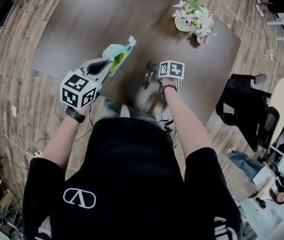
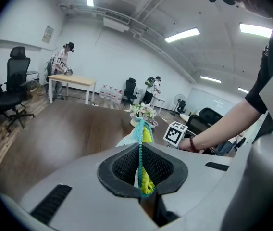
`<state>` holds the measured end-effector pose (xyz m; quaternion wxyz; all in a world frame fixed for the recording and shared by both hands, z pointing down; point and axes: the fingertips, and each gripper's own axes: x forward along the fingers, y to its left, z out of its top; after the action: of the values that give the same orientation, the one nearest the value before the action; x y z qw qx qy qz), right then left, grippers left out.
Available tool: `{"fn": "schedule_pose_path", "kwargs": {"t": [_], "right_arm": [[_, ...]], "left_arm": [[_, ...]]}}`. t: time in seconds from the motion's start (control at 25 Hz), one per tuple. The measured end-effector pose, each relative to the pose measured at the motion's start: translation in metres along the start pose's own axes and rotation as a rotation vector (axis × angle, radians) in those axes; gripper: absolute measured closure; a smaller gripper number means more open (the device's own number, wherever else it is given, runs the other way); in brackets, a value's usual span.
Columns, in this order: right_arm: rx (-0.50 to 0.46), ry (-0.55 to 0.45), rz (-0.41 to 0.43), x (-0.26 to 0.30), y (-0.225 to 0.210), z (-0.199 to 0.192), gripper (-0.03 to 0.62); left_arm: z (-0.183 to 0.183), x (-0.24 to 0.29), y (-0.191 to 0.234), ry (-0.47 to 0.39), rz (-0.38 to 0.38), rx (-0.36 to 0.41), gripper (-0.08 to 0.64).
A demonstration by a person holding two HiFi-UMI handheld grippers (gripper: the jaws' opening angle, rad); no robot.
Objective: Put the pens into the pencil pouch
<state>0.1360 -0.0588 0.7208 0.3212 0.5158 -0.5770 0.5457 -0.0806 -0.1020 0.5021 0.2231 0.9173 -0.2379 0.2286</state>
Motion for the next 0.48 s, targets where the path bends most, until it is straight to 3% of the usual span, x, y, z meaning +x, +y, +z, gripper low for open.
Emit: {"fn": "schedule_pose_path", "kwargs": {"t": [0.36, 0.48], "right_arm": [[0.100, 0.159, -0.003, 0.029, -0.004, -0.020, 0.405], [0.101, 0.184, -0.029, 0.031, -0.009, -0.021, 0.452]], "left_arm": [[-0.001, -0.003, 0.003, -0.010, 0.014, -0.007, 0.545], [-0.003, -0.005, 0.003, -0.009, 0.016, -0.004, 0.545]]}}
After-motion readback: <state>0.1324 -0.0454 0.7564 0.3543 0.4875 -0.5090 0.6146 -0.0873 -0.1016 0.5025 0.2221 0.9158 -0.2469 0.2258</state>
